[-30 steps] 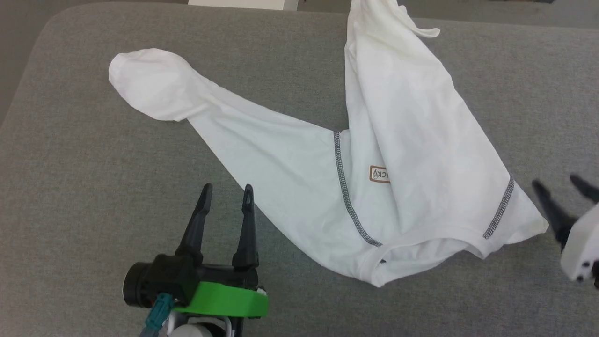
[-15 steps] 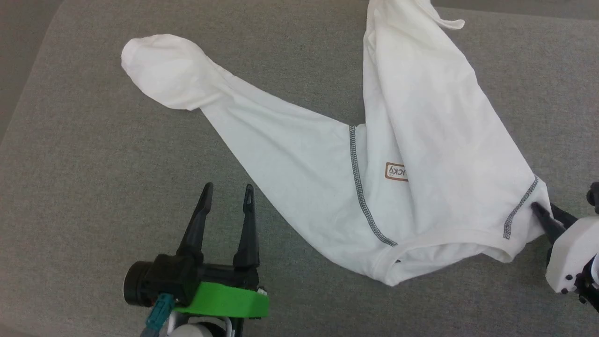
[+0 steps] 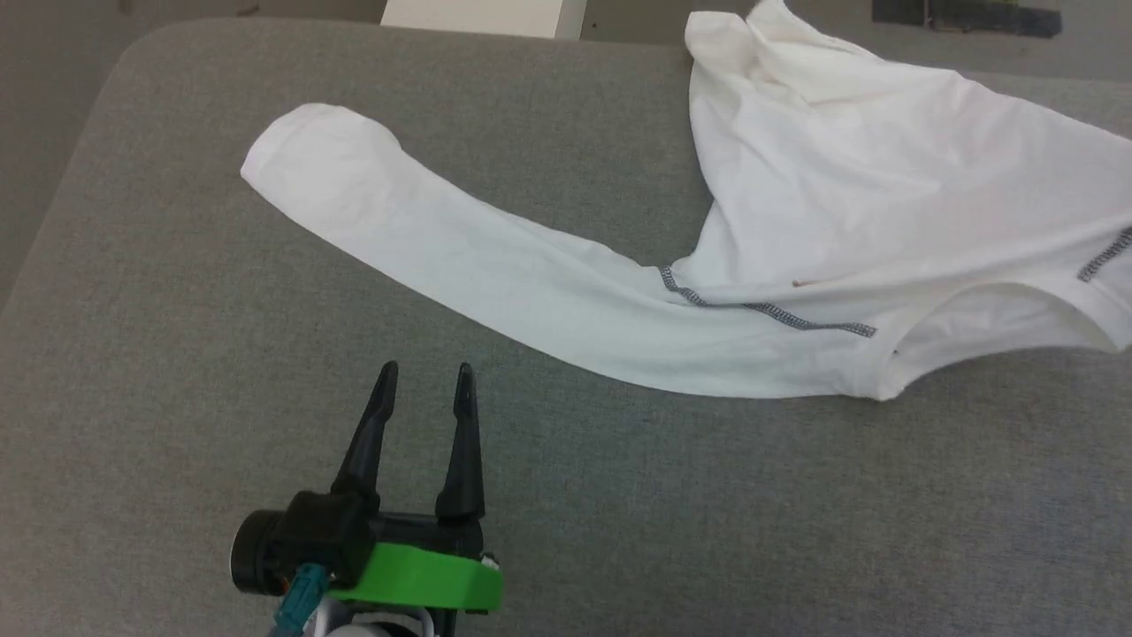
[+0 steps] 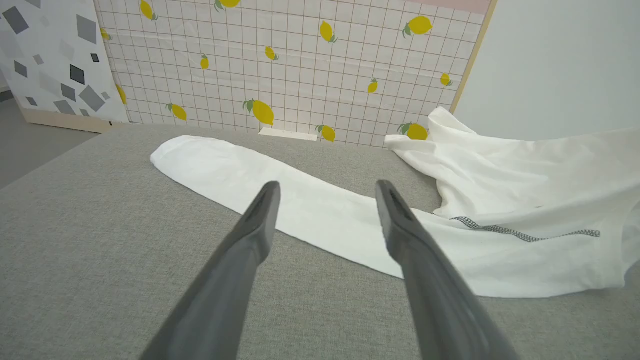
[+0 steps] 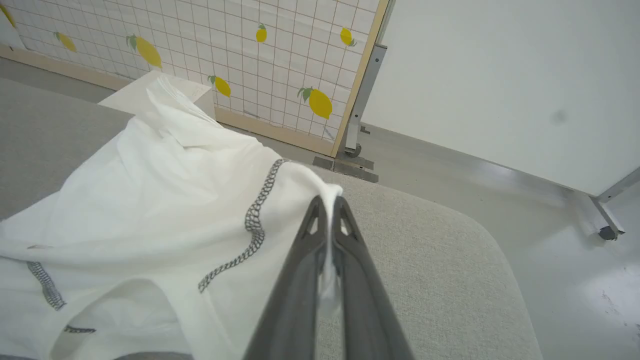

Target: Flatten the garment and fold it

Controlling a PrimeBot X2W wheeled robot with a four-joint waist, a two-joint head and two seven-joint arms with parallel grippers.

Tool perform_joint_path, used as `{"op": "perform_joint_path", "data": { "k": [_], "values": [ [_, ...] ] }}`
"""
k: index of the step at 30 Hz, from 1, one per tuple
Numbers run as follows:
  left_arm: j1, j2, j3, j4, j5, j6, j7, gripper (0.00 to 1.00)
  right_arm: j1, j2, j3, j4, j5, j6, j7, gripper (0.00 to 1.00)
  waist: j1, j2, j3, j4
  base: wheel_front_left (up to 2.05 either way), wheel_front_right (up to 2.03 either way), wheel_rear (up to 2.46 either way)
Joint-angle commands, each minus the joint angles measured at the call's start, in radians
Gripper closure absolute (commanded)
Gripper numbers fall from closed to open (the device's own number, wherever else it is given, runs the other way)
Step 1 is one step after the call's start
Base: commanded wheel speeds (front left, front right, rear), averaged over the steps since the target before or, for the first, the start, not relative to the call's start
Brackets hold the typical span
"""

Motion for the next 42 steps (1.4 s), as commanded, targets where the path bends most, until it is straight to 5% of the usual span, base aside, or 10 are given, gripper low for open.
{"op": "perform_joint_path", "data": {
  "k": [1,6,12,13,15,20,30,41,42],
  "values": [
    [0.012,0.002,0.003,0.003,-0.004,-0.002,-0.004,0.00,-0.013,0.008,0.041,-0.037,0.000,-0.002,0.017,1.00,0.0000,-0.0001,-0.023,-0.010,0.00,0.00,0.00],
    [0.016,0.001,0.001,0.006,-0.009,-0.008,-0.004,0.00,0.035,0.044,0.291,-0.112,0.040,-0.002,0.095,1.00,0.0000,-0.0001,-0.032,-0.013,0.00,0.00,0.00],
    [0.011,0.003,-0.004,0.014,-0.010,-0.017,-0.004,0.00,0.118,0.068,0.577,-0.051,0.120,-0.002,0.124,1.00,0.0000,-0.0001,-0.030,-0.007,0.00,0.00,0.00],
    [0.010,0.003,-0.005,0.016,-0.010,-0.017,-0.004,0.00,0.128,0.069,0.607,-0.033,0.136,-0.002,0.124,0.94,0.0000,-0.0001,-0.030,-0.007,0.00,0.00,0.00],
    [0.010,0.005,-0.006,0.018,-0.011,-0.018,-0.004,0.00,0.134,0.069,0.635,-0.007,0.158,-0.002,0.120,0.00,0.0000,-0.0001,-0.030,-0.007,0.00,0.00,0.00],
    [0.020,0.009,-0.003,0.023,-0.012,-0.014,-0.004,0.00,0.107,0.077,0.568,-0.009,0.200,-0.002,0.082,0.00,0.0000,-0.0001,-0.042,-0.017,0.00,0.00,0.00],
    [0.031,0.010,-0.010,0.008,-0.017,-0.012,-0.004,0.00,-0.004,0.105,0.236,-0.066,0.153,-0.002,0.114,0.00,0.0000,-0.0001,-0.023,-0.016,0.00,0.00,0.00],
    [-0.037,-0.003,-0.044,0.011,-0.017,-0.009,-0.004,0.00,-0.153,0.040,0.307,0.181,0.068,-0.002,0.199,0.00,0.0000,-0.0001,0.103,0.048,0.00,0.00,0.00],
    [-0.041,-0.004,-0.046,0.012,-0.016,-0.008,-0.004,0.00,-0.162,0.038,0.314,0.201,0.067,-0.002,0.202,0.57,0.0000,-0.0001,0.109,0.052,0.00,0.00,0.00]
  ]
}}
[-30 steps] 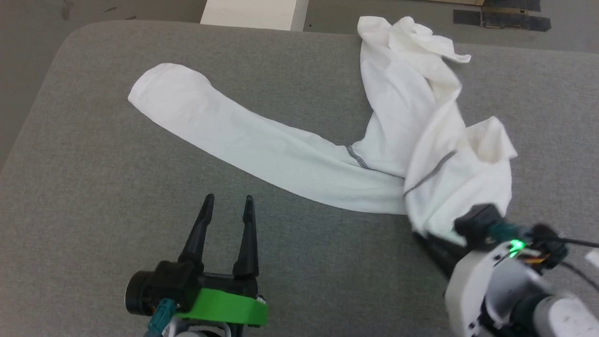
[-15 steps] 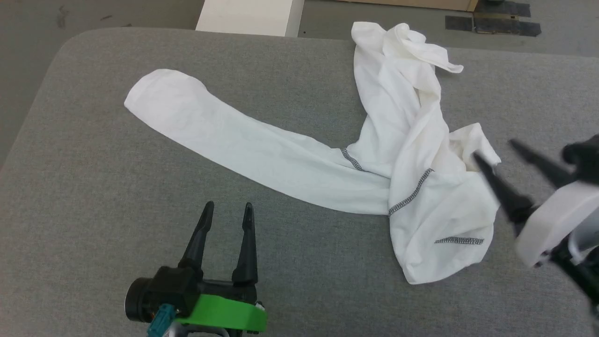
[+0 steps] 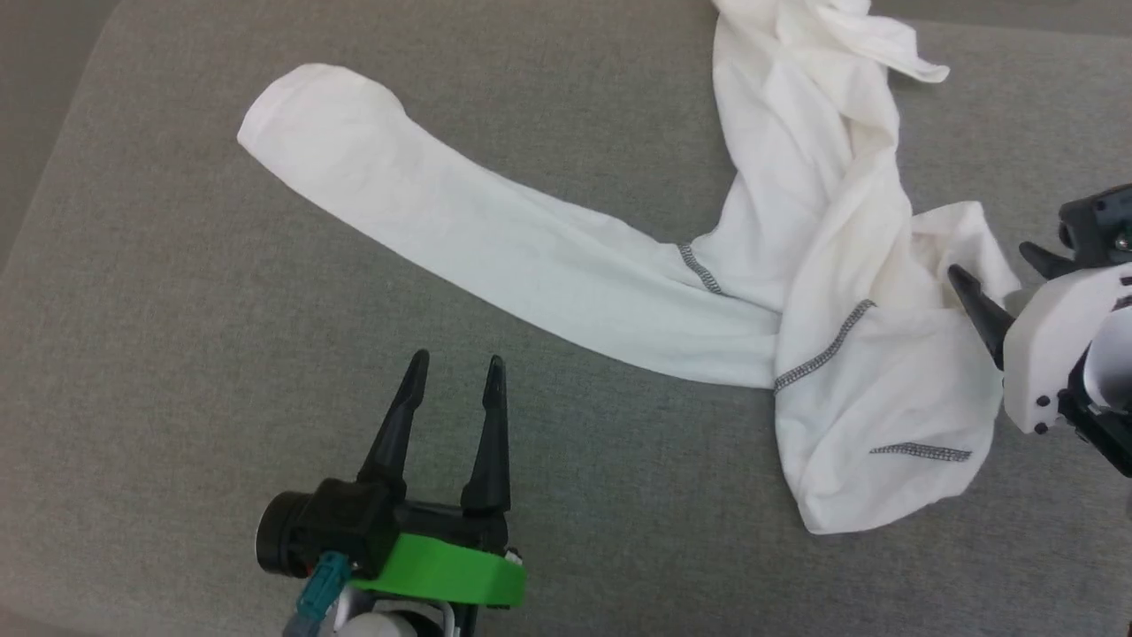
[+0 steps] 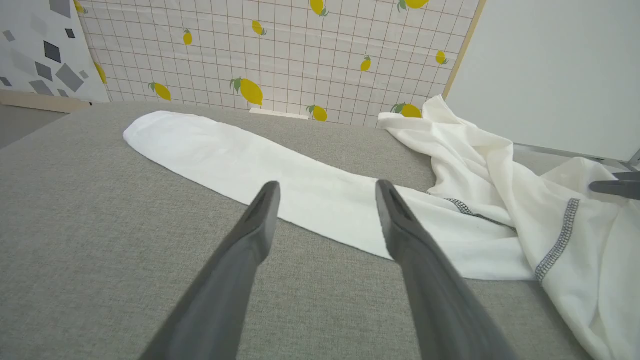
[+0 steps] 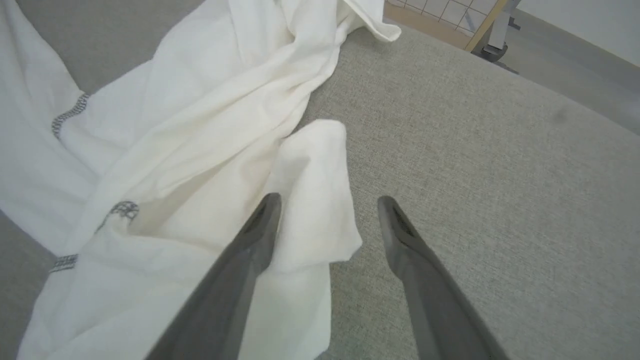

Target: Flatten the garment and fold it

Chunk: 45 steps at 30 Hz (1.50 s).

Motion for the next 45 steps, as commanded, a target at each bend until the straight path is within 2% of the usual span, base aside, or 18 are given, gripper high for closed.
{"op": "perform_joint_path", "data": {
  "k": [1,7,11,17,23,26,28,32,33,34,35,40,45],
  "values": [
    [-0.019,-0.004,-0.004,0.003,-0.001,0.004,-0.004,0.00,-0.023,0.001,0.001,0.025,-0.004,-0.002,0.005,1.00,0.0000,-0.0001,0.039,0.032,0.00,0.00,0.00],
    [-0.025,-0.007,0.002,0.005,0.005,0.016,-0.004,0.00,-0.072,0.016,-0.012,0.043,0.004,-0.002,-0.052,1.00,0.0000,-0.0001,0.031,0.019,0.00,0.00,0.00],
    [-0.016,-0.003,0.019,0.010,0.010,0.017,-0.004,0.00,-0.102,-0.001,-0.074,0.022,0.011,-0.002,-0.082,1.00,0.0000,-0.0001,-0.005,-0.017,0.00,0.00,0.00],
    [0.001,0.010,0.038,0.012,0.009,0.014,-0.004,0.00,-0.082,-0.019,-0.282,-0.025,0.014,-0.002,-0.061,1.00,0.0000,-0.0001,-0.044,-0.069,0.00,0.00,0.00],
    [0.003,0.018,0.038,0.005,0.011,0.012,-0.004,0.00,0.071,-0.022,-0.562,-0.077,-0.050,-0.002,-0.035,1.00,0.0000,-0.0001,-0.021,-0.089,0.00,0.00,0.00],
    [-0.003,0.024,0.036,0.002,0.015,0.012,0.000,0.00,0.147,-0.030,-0.671,-0.031,-0.094,-0.002,-0.075,1.00,0.0000,-0.0001,0.000,-0.091,0.00,0.00,0.00],
    [-0.009,0.028,0.034,-0.002,0.017,0.012,0.004,0.00,0.179,-0.042,-0.707,0.017,-0.128,-0.002,-0.120,1.00,0.0000,-0.0001,0.012,-0.090,0.00,0.00,0.00],
    [-0.019,0.037,0.033,-0.012,0.024,0.014,0.017,0.00,0.171,-0.035,-0.722,0.137,-0.161,-0.002,-0.216,1.00,0.0000,-0.0001,0.027,-0.092,0.00,0.00,0.00],
    [-0.022,0.040,0.032,-0.015,0.025,0.014,0.020,0.00,0.156,-0.027,-0.720,0.169,-0.168,-0.002,-0.241,0.54,0.0000,-0.0001,0.029,-0.092,0.00,0.00,0.00],
    [-0.024,0.042,0.031,-0.017,0.027,0.015,0.023,0.00,0.145,-0.024,-0.713,0.193,-0.175,-0.002,-0.260,0.15,0.0000,-0.0001,0.030,-0.093,0.00,0.00,0.00],
    [-0.026,0.043,0.029,-0.020,0.028,0.015,0.027,0.00,0.132,-0.020,-0.707,0.216,-0.183,-0.002,-0.277,0.00,0.0000,-0.0001,0.031,-0.093,0.00,0.00,0.00],
    [-0.034,0.048,0.022,-0.032,0.034,0.017,0.034,0.00,0.049,-0.017,-0.639,0.276,-0.191,-0.002,-0.395,0.00,0.0000,-0.0001,0.020,-0.097,0.00,0.00,0.00],
    [-0.026,0.052,0.023,-0.044,0.032,0.021,0.029,0.00,0.008,0.014,-0.550,0.194,-0.140,-0.002,-0.500,0.00,0.0000,-0.0001,-0.017,-0.111,0.00,0.00,0.00]
  ]
}}
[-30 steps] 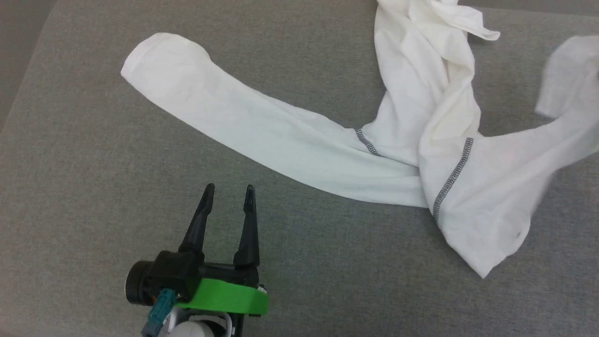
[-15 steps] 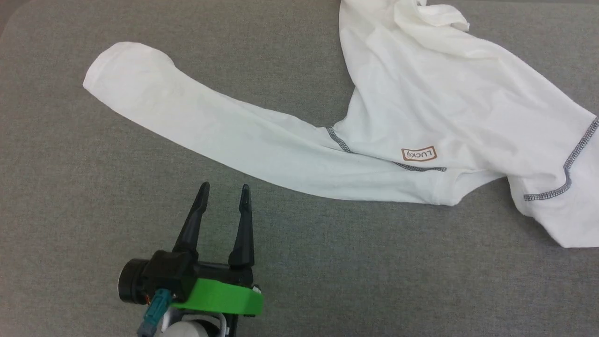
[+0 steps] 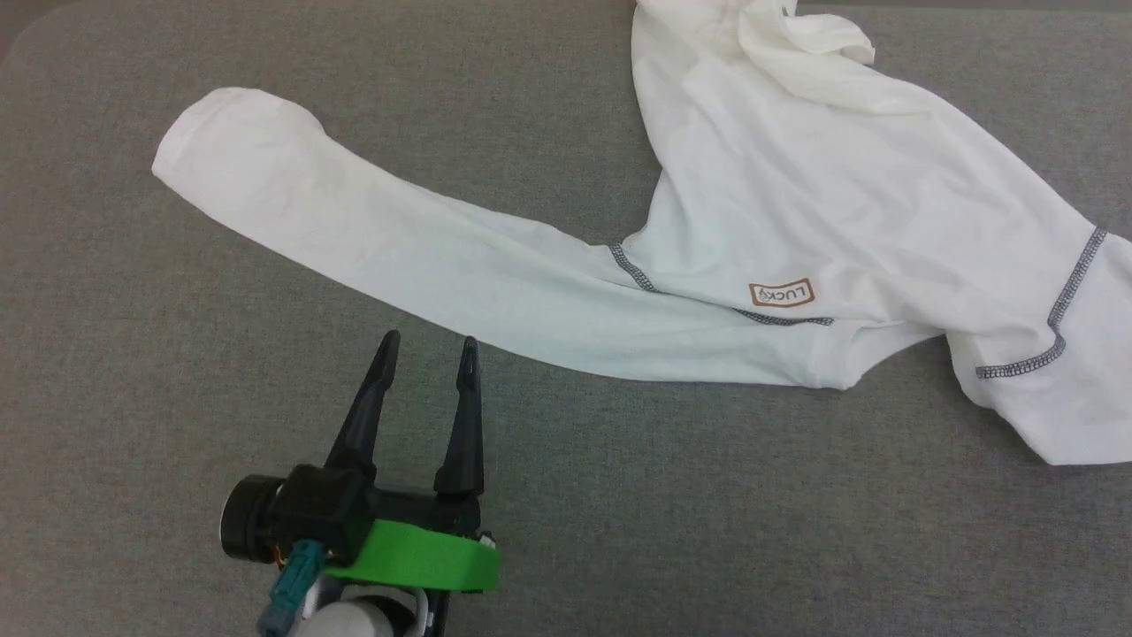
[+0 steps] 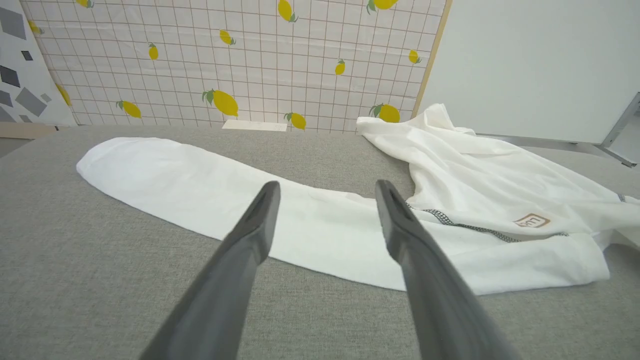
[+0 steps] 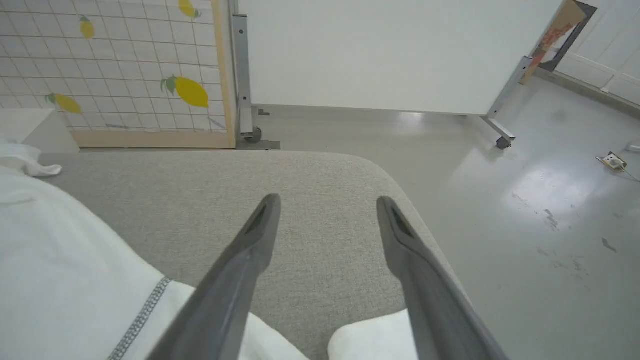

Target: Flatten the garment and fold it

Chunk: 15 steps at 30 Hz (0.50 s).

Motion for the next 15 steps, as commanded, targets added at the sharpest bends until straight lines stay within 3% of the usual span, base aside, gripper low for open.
{"op": "perform_joint_path", "data": {
  "k": [1,8,15],
  "values": [
    [-0.002,0.009,0.004,-0.004,0.009,0.010,-0.005,0.00,0.001,0.023,0.029,-0.040,0.016,-0.002,-0.023,0.00,0.0000,0.0000,-0.026,-0.013,0.00,0.00,0.00],
    [0.035,0.010,-0.005,-0.003,-0.001,0.011,-0.013,0.00,0.183,0.161,0.159,-0.301,-0.016,-0.002,-0.060,0.00,0.0000,0.0000,-0.075,-0.031,0.00,0.00,0.00],
    [0.061,0.013,0.000,0.015,-0.017,0.012,-0.016,0.00,0.378,0.341,0.198,-0.444,-0.085,-0.002,-0.071,0.00,0.0000,0.0000,-0.102,-0.043,0.00,0.00,0.00]
  ]
}}
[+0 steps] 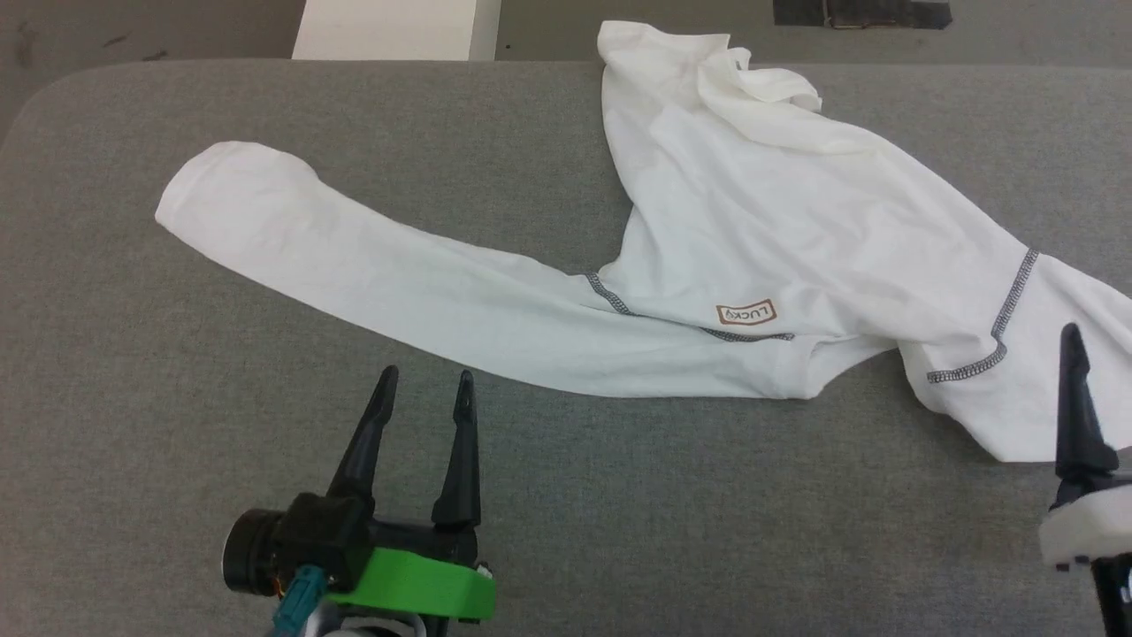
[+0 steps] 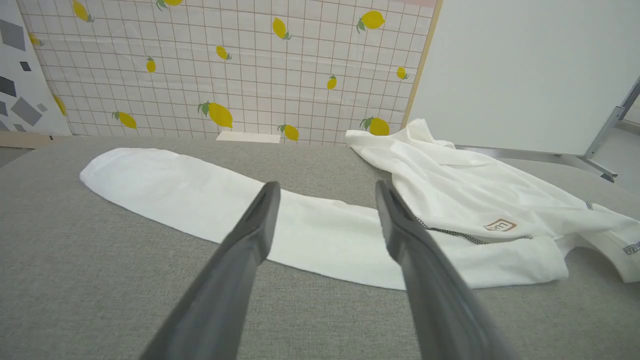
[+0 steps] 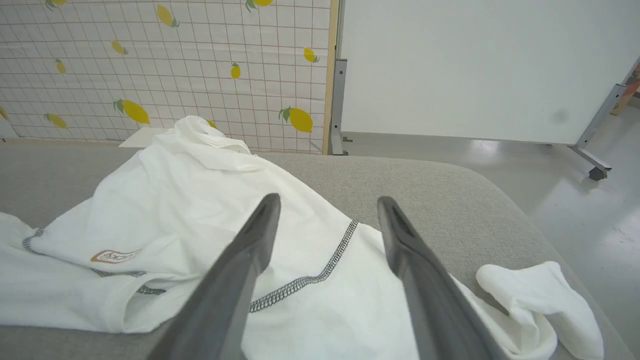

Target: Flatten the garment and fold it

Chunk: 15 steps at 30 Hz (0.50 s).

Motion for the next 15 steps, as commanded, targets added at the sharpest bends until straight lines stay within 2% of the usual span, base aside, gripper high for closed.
{"op": "perform_joint_path", "data": {
  "k": [1,4,7,15],
  "values": [
    [0.004,0.012,-0.002,0.007,0.001,0.000,0.006,0.00,0.032,0.020,0.004,-0.020,-0.008,-0.002,0.000,0.00,0.0000,-0.0001,-0.008,-0.009,0.00,0.00,0.00],
    [-0.030,0.037,-0.011,0.020,0.016,-0.012,0.060,0.00,0.065,0.042,0.007,-0.054,-0.014,-0.002,0.000,0.00,0.0000,-0.0001,-0.007,-0.019,0.00,0.00,0.00],
    [-0.101,0.070,-0.020,0.047,0.036,-0.028,0.164,0.00,0.067,0.050,0.015,-0.079,-0.014,-0.002,0.001,0.00,0.0000,-0.0001,0.004,-0.033,0.00,0.00,0.00],
    [-0.333,0.123,-0.069,0.205,0.071,-0.108,0.437,0.00,0.035,0.052,0.037,-0.104,-0.002,-0.002,0.022,0.00,0.0000,-0.0001,0.069,-0.055,0.00,0.00,0.00]
  ]
}}
